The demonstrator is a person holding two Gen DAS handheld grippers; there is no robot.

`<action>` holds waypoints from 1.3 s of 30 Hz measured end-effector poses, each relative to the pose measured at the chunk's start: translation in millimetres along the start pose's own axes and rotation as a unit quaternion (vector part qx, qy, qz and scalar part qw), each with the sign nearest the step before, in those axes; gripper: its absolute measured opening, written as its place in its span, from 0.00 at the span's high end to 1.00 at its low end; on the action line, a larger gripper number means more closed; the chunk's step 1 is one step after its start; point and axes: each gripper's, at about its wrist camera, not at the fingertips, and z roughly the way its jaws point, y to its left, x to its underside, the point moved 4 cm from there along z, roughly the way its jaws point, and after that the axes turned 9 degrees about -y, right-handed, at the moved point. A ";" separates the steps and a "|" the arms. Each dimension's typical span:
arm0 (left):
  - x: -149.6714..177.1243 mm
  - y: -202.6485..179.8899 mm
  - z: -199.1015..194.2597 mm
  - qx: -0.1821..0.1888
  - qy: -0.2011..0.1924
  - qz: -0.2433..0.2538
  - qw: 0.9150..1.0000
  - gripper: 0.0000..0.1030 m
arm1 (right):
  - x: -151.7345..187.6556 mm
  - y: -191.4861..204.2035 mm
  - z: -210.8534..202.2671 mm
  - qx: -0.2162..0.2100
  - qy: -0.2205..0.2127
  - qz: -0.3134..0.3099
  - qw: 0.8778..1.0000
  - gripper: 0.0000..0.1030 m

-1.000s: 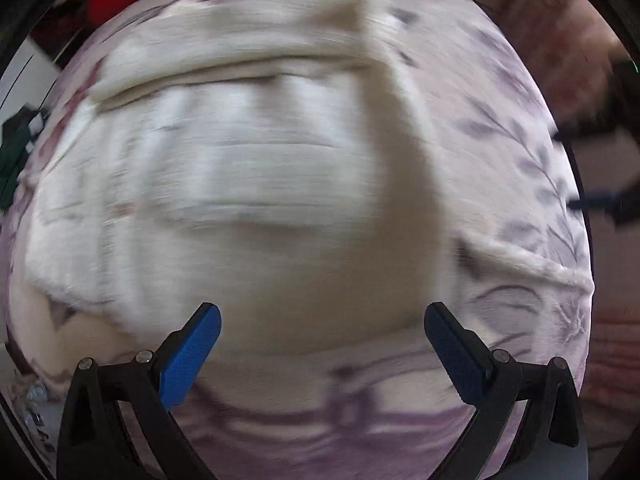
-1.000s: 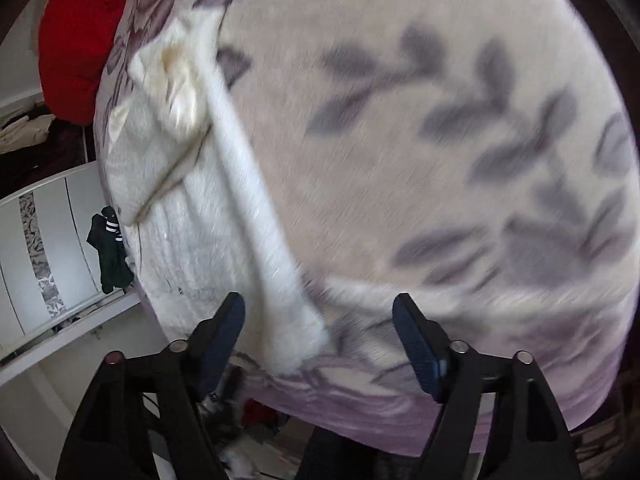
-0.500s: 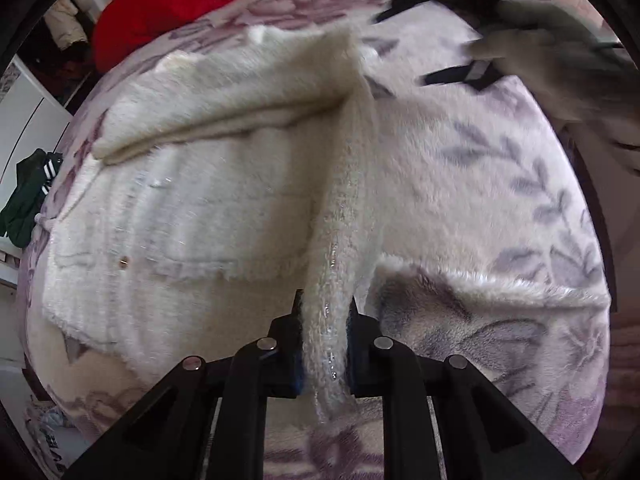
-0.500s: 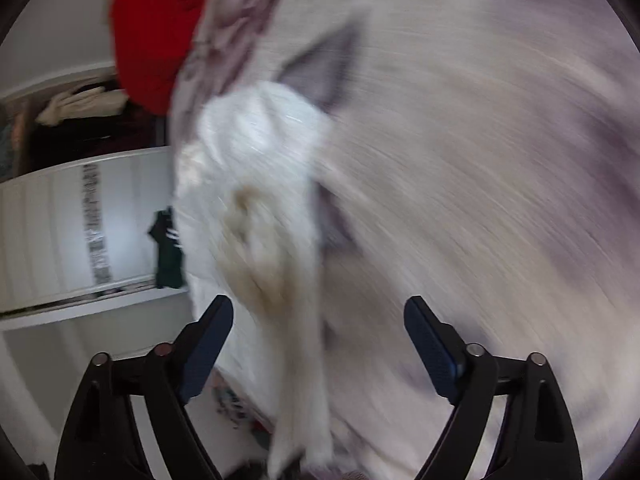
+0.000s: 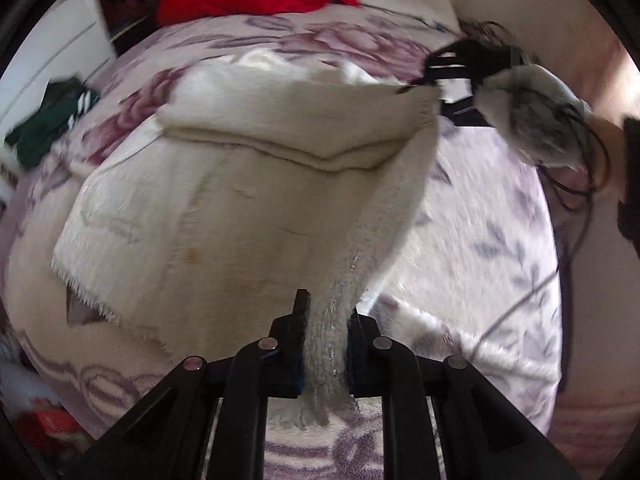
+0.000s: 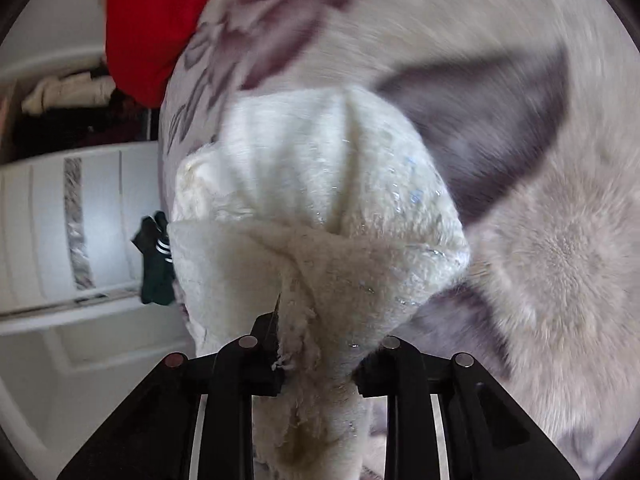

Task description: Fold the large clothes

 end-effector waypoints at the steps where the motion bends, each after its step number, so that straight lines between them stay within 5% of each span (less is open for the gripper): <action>1: -4.5 11.9 -4.2 0.007 -0.002 -0.018 1.000 0.89 | -0.2 15.1 -6.2 0.009 -0.003 -0.009 1.000 0.76; 8: -48.3 147.3 -34.6 0.044 -0.010 -0.149 0.988 0.89 | 24.4 171.1 12.4 0.117 -0.015 -0.075 0.990 0.77; 14: -56.9 276.8 -10.7 0.038 0.004 -0.228 0.973 0.89 | 51.9 290.1 131.9 0.196 -0.003 -0.096 0.976 0.77; 22: -24.6 380.7 69.3 0.061 0.056 -0.306 0.948 0.88 | 83.0 339.8 268.8 0.316 0.004 -0.137 0.939 0.76; 24: -18.6 392.1 81.4 0.087 0.079 -0.334 0.935 0.84 | 85.4 342.0 279.9 0.321 0.010 -0.134 0.937 0.48; 26: -17.9 398.5 77.5 0.124 0.085 -0.364 0.919 0.80 | 87.1 347.3 280.1 0.277 0.029 -0.127 0.952 0.33; 27: -18.2 400.7 71.7 0.130 0.090 -0.370 0.915 0.68 | 87.6 351.0 274.3 0.238 0.042 -0.122 0.963 0.33; 31: -32.3 406.3 42.2 0.126 0.078 -0.362 0.920 0.64 | 85.7 343.8 210.9 0.094 0.060 -0.066 0.992 0.31; 33: -51.1 408.3 36.3 0.129 0.071 -0.348 0.926 0.61 | 81.6 321.9 165.7 0.089 0.028 -0.056 0.994 0.27; 36: -102.1 391.4 41.0 0.146 0.050 -0.303 0.940 0.41 | 76.4 281.7 117.9 0.104 -0.004 -0.039 0.994 0.26; 39: -167.1 359.3 69.6 0.164 0.035 -0.244 0.955 0.40 | 66.1 230.2 82.4 0.131 -0.037 -0.021 0.991 0.26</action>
